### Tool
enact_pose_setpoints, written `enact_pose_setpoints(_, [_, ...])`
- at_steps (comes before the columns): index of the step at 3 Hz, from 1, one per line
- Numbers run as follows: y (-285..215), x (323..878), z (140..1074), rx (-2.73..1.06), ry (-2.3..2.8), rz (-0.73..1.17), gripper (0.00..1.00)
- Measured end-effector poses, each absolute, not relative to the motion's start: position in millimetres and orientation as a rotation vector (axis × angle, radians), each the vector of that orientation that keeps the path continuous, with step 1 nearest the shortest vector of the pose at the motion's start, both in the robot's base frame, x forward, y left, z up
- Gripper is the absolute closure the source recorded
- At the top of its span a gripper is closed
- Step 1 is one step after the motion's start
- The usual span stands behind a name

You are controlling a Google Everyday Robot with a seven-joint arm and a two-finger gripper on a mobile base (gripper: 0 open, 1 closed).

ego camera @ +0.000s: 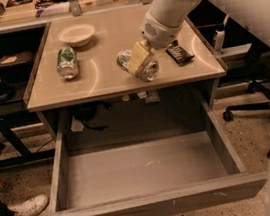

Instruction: Place 7up can into top drawer

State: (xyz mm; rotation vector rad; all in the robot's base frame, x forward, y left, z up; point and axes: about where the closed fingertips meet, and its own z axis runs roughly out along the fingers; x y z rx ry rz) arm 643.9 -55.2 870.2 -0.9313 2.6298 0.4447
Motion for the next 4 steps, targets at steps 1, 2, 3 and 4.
enact_pose_setpoints(1, [-61,604,853,-0.912,2.669,0.519,1.0])
enact_pose_setpoints(2, [-61,604,853,-0.912,2.669,0.519,1.0])
enact_pose_setpoints(3, [-64,577,846,-0.892,2.705,0.53,1.0])
enact_pose_setpoints(4, [-64,539,835,-0.845,2.741,0.564,1.0])
